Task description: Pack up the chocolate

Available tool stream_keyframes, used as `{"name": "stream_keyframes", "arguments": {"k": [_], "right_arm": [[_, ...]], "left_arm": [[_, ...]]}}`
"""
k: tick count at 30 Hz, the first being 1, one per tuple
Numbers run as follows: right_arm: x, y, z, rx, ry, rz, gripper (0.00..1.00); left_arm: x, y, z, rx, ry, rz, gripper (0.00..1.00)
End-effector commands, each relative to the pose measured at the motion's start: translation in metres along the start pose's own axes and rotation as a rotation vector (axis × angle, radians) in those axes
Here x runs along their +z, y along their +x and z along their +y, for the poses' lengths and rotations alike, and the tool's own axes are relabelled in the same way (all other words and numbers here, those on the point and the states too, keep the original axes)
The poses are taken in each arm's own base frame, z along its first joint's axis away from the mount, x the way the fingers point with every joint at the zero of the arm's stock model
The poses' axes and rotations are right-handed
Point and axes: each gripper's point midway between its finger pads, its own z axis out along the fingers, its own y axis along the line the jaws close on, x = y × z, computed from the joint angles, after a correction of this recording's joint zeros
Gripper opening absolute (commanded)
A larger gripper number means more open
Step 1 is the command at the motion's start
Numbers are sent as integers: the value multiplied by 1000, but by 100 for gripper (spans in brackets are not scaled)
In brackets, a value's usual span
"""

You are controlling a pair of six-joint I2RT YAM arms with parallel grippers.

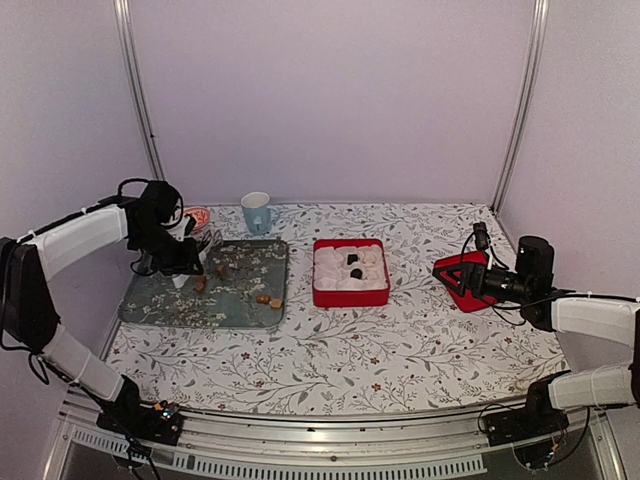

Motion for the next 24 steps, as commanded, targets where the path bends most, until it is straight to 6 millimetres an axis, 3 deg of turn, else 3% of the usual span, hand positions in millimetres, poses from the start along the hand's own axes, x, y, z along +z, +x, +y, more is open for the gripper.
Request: {"name": "stream_keyframes", "arguments": {"k": [1, 6, 11, 18, 24], "right_arm": [[-2, -3, 3, -13, -4, -16, 99], [-2, -5, 5, -14, -9, -20, 99], [-2, -7, 6, -16, -12, -21, 99], [-1, -8, 5, -13, -8, -17, 99], [0, -6, 2, -11, -1, -10, 99]], "left_arm": [[-38, -30, -58, 119, 126, -146, 25], [-57, -38, -114, 230, 244, -200, 25], [-59, -24, -177, 379, 346, -184, 25], [-31, 12, -245, 523, 448, -70, 25], [-7, 37, -273, 574, 493, 18, 25]]}}
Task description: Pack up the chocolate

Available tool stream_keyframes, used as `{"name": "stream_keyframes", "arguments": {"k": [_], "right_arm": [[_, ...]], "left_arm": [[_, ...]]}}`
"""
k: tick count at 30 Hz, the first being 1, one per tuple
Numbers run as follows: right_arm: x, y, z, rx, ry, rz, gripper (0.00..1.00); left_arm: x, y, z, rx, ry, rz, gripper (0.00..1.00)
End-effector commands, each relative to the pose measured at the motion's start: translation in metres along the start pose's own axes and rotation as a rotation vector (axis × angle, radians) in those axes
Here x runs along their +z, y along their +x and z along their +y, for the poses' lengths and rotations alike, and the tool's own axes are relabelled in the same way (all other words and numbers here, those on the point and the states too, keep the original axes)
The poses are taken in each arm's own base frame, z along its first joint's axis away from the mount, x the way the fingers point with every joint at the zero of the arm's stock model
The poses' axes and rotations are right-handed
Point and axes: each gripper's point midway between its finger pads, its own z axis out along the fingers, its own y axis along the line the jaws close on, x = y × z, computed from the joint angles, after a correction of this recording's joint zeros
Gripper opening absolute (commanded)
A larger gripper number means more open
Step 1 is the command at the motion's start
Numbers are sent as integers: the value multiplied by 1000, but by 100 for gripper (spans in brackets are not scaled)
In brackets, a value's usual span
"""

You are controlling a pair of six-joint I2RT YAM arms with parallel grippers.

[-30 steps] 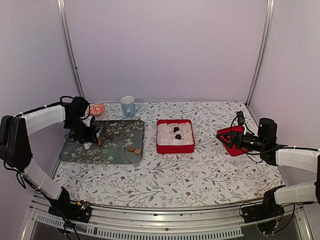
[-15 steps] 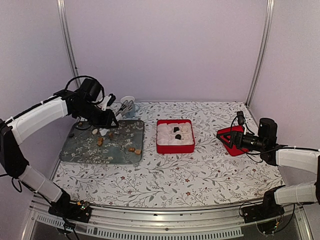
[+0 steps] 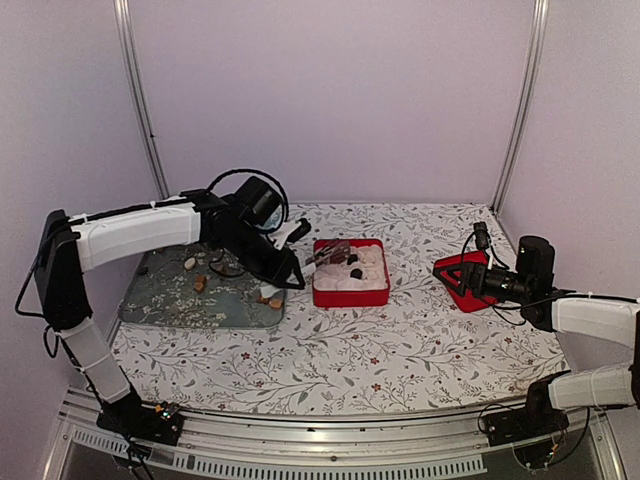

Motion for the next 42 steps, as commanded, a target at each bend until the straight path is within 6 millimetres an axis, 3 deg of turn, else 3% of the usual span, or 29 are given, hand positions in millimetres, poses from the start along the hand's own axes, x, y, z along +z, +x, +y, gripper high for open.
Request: {"name": "stream_keyframes", "arguments": {"k": [1, 6, 13, 33, 42], "right_arm": [[1, -4, 1, -7, 1, -5, 99], [1, -3, 0, -6, 3, -2, 99], [1, -3, 0, -7, 5, -2, 99], [0, -2, -1, -8, 12, -6, 99], [0, -2, -1, -9, 12, -4, 99]], "left_arm": [[12, -12, -28, 56, 83, -12, 25], [37, -6, -33, 63, 97, 44, 25], [53, -4, -30, 53, 92, 78, 25], [61, 3, -28, 54, 93, 108, 33], [51, -3, -25, 61, 69, 79, 35]]}}
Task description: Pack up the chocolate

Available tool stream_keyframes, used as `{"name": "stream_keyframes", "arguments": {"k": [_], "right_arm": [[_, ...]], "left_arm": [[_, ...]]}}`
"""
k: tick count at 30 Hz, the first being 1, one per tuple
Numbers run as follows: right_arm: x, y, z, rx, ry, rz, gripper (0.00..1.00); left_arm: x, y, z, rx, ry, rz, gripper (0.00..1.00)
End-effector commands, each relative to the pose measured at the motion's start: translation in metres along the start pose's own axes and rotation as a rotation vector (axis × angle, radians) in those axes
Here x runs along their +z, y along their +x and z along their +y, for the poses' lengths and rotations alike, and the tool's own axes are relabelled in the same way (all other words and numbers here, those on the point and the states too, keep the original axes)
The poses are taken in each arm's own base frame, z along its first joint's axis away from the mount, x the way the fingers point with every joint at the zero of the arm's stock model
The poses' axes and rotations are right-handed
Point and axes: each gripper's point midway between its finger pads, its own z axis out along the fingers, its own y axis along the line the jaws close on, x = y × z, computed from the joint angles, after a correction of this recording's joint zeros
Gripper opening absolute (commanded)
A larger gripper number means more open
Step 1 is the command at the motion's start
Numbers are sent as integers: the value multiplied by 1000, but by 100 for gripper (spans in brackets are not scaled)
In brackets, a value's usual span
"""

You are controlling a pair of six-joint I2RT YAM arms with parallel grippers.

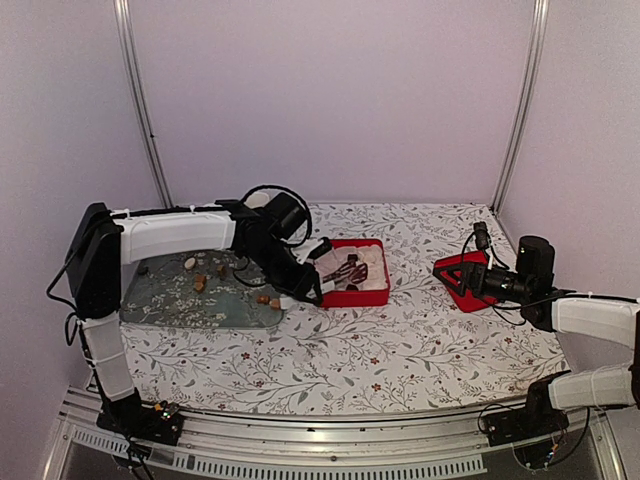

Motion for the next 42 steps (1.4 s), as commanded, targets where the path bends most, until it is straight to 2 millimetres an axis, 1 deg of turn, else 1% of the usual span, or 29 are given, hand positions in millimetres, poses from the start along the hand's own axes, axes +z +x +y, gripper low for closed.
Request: {"name": "stream_keyframes", "arguments": {"k": [1, 5, 6, 9, 12, 17, 21, 27, 31, 33, 39, 42], "right_arm": [[0, -2, 0, -9, 10, -4, 99], [0, -2, 0, -10, 10, -5, 99], [0, -3, 0, -10, 10, -6, 99], [-1, -3, 1, -11, 9, -7, 99], [0, -3, 1, -9, 8, -5, 99], [0, -2, 0, -7, 7, -2, 99], [0, -1, -1, -5, 8, 1, 99], [1, 1, -1, -2, 3, 6, 99], [1, 1, -1, -3, 3, 5, 99], [1, 1, -1, -3, 2, 4, 99], [0, 1, 0, 3, -4, 2, 99], [0, 1, 1, 1, -5, 0, 99]], "left_arm": [[-14, -14, -9, 42, -1, -56, 35], [-33, -18, -3, 28, -35, -111, 35], [-42, -18, -1, 16, -43, -130, 35], [-62, -14, 15, -35, -79, -169, 35], [-81, -1, 32, -101, -111, -194, 35], [-109, 30, 63, -232, -171, -224, 35], [-125, 60, 95, -361, -257, -219, 36], [-149, 86, 146, -520, -358, -236, 38], [-155, 103, 179, -571, -440, -199, 38], [-155, 105, 188, -580, -457, -194, 39], [-148, 106, 208, -585, -484, -169, 39], [-141, 105, 211, -574, -478, -142, 39]]}}
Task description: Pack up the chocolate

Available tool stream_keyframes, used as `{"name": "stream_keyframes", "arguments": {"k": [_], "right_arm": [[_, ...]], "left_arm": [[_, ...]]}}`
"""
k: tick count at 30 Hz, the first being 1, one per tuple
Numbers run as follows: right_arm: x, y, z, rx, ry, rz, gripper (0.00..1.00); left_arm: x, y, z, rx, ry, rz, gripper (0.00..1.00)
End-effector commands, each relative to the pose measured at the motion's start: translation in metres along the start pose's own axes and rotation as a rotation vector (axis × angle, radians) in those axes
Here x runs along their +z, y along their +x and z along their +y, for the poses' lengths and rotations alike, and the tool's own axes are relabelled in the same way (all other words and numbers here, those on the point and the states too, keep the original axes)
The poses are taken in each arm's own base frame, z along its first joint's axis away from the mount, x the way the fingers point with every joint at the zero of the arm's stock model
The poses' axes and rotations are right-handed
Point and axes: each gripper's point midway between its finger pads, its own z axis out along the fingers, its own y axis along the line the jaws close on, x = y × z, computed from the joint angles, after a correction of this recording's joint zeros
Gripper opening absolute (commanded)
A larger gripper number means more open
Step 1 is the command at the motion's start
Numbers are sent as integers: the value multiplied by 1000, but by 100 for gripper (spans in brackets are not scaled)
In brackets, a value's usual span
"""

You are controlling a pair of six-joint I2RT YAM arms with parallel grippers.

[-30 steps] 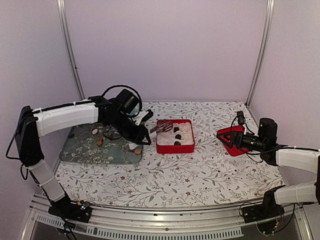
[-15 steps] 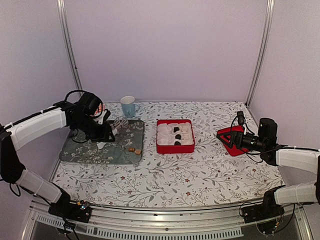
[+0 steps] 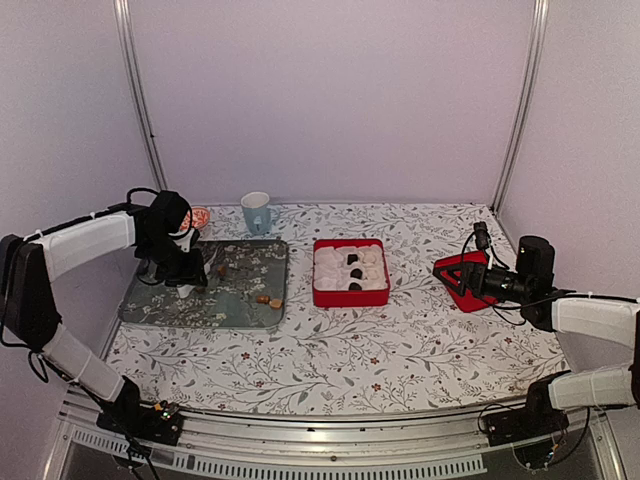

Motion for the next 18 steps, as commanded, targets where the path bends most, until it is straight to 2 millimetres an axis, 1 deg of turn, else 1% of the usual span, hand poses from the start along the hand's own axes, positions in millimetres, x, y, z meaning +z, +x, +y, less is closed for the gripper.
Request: {"name": "stream_keyframes", "arguments": {"k": [1, 12, 18], "right_arm": [[0, 1, 1, 0, -6, 0, 99], [1, 1, 0, 3, -4, 2, 99], [2, 1, -1, 5, -4, 4, 99]], "left_arm": [[10, -7, 3, 35, -10, 6, 38], [30, 1, -2, 52, 22, 67, 34], [33, 5, -1, 59, 24, 81, 29]]}}
